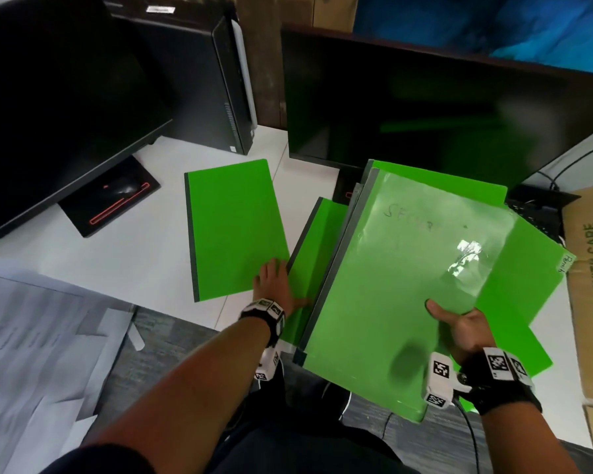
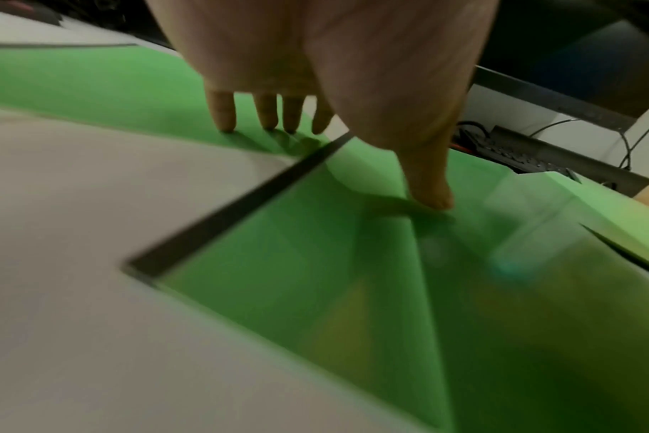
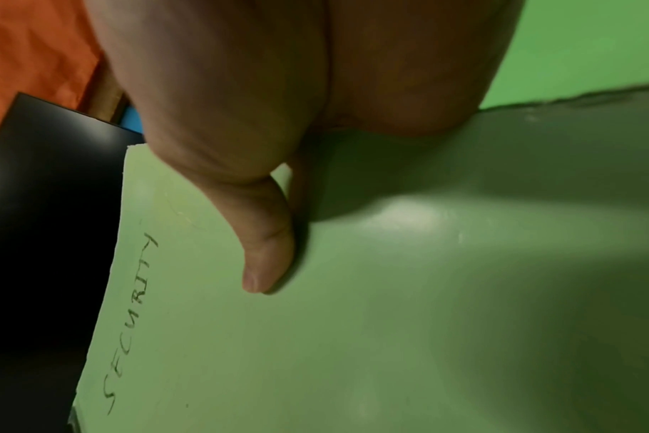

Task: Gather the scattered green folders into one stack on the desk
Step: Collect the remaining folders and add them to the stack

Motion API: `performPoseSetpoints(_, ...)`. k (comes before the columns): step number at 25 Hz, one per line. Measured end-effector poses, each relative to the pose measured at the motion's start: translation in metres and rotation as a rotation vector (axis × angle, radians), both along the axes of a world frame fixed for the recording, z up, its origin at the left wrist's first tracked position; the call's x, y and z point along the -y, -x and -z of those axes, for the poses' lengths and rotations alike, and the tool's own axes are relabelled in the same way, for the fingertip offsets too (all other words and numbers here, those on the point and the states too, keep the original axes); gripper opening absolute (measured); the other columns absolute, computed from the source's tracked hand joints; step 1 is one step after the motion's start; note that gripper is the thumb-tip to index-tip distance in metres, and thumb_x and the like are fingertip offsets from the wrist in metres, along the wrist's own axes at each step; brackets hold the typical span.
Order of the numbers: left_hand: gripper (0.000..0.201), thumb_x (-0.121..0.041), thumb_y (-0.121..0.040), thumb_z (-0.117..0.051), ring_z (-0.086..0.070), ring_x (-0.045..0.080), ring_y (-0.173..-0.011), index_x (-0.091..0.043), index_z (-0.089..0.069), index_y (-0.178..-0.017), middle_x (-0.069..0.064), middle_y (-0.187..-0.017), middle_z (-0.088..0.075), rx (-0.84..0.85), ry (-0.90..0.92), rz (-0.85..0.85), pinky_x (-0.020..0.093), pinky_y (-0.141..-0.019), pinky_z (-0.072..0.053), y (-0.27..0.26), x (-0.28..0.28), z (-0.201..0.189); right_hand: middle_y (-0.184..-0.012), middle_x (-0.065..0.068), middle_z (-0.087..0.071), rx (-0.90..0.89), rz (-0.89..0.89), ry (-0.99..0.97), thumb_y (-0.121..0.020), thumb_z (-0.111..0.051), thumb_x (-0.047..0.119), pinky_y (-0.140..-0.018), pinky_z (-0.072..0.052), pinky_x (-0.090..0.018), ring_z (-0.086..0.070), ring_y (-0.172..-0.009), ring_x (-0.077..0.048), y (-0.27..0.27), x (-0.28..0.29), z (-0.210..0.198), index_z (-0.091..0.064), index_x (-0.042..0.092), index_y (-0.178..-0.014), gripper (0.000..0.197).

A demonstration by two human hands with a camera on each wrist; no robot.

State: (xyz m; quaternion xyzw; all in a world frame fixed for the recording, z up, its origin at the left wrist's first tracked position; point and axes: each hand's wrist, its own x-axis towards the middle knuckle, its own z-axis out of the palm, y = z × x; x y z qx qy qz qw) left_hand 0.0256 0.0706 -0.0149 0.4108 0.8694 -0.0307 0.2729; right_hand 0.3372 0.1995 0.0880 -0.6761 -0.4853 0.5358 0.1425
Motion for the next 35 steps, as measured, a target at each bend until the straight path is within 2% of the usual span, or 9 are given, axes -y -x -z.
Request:
performPoseSetpoints(5,0.094,-0.043,-0.069,-0.083,-0.040,0.030,-0.131,-0.009,-0.032,-0.140,0.011,-0.142,-0.039,0.024,0.020,-0.240,0.047,-0.104,-0.042,-0.018,-0.019,-0.003,-0.028,0.006,-0.037,-0.005,0.026,-0.026,-0.076,-0.077,0.018,-0.050,-0.032,-0.029,-0.028,-0.023,-0.014,0.012,0.000,-0.006,-0.032,0.018,-0.045,0.055)
performPoseSetpoints(11,0.081,-0.040,-0.075,-0.080,-0.056,0.033,-0.127,-0.001,-0.046,-0.138,0.016,-0.140,-0.057,0.297,0.148,-0.411,0.040,-0.103,-0.048,0.018,-0.024,-0.018,-0.040,-0.007,-0.030,0.031,-0.031,0.002,-0.072,-0.080,0.027,-0.049,-0.033,-0.029,-0.023,-0.034,-0.015,0.023,-0.008,-0.003,-0.027,0.018,-0.045,0.060)
performPoseSetpoints(14,0.067,-0.032,-0.085,-0.073,-0.059,0.033,-0.115,-0.005,-0.046,-0.140,0.016,-0.135,-0.059,0.497,0.006,-0.538,0.040,-0.096,-0.048,0.035,-0.011,-0.030,-0.041,-0.007,-0.032,0.007,-0.019,-0.018,-0.073,-0.080,0.024,-0.047,-0.032,-0.027,-0.024,-0.035,-0.014,0.027,-0.010,-0.004,-0.030,0.016,-0.045,0.058)
performPoseSetpoints(17,0.055,-0.034,-0.087,-0.070,-0.059,0.028,-0.093,-0.001,-0.055,-0.128,0.019,-0.118,-0.065,0.475,-0.183,-0.628,0.036,-0.082,-0.049,0.081,0.011,-0.037,-0.037,-0.006,-0.028,0.051,-0.031,-0.004,-0.073,-0.080,0.028,-0.048,-0.032,-0.027,-0.023,-0.033,-0.014,0.027,-0.012,-0.002,-0.028,0.017,-0.044,0.060)
performPoseSetpoints(20,0.068,-0.044,-0.081,-0.071,-0.058,0.033,-0.111,-0.003,-0.054,-0.132,0.021,-0.130,-0.059,0.241,-0.135,-0.779,0.039,-0.090,-0.048,0.128,0.026,-0.035,-0.041,-0.009,-0.033,0.023,-0.034,0.026,-0.072,-0.080,0.028,-0.049,-0.033,-0.028,-0.025,-0.034,-0.014,0.027,-0.013,0.007,-0.034,0.014,-0.045,0.054)
performPoseSetpoints(25,0.127,-0.067,-0.053,-0.081,-0.025,0.034,-0.142,-0.012,-0.020,-0.149,0.017,-0.153,-0.024,0.036,0.116,-0.873,0.057,-0.107,-0.036,0.134,0.018,-0.014,-0.054,-0.018,-0.069,-0.079,-0.052,0.052,-0.066,-0.084,0.017,-0.057,-0.047,-0.033,-0.055,-0.039,-0.019,0.051,-0.006,0.011,-0.060,-0.002,-0.059,0.031)
performPoseSetpoints(29,0.125,-0.066,-0.045,-0.085,-0.040,0.032,-0.127,-0.008,-0.028,-0.139,0.016,-0.138,-0.039,0.005,0.072,-0.964,0.051,-0.100,-0.042,0.138,0.006,-0.013,-0.089,-0.028,-0.074,-0.122,-0.063,0.122,-0.048,-0.092,0.031,-0.082,-0.055,-0.061,-0.072,-0.078,-0.041,0.064,0.000,0.027,-0.069,-0.008,-0.081,0.056)
performPoseSetpoints(32,0.119,-0.064,-0.054,-0.083,-0.043,0.034,-0.132,-0.006,-0.030,-0.144,0.018,-0.142,-0.042,0.107,0.105,-0.968,0.048,-0.105,-0.039,0.139,0.005,-0.015,-0.096,-0.022,-0.075,-0.178,-0.050,0.139,-0.051,-0.092,0.023,-0.089,-0.053,-0.059,-0.073,-0.088,-0.038,0.077,0.009,0.028,-0.075,0.003,-0.081,0.040)
performPoseSetpoints(35,0.087,-0.040,-0.067,-0.085,-0.055,0.033,-0.127,-0.004,-0.049,-0.138,0.017,-0.139,-0.056,0.328,-0.129,-1.010,0.039,-0.096,-0.045,0.138,0.012,-0.013,-0.094,-0.013,-0.078,-0.234,-0.071,0.161,-0.027,-0.094,0.043,-0.091,-0.052,-0.058,-0.073,-0.090,-0.035,0.085,0.014,0.035,-0.077,0.009,-0.086,0.070)
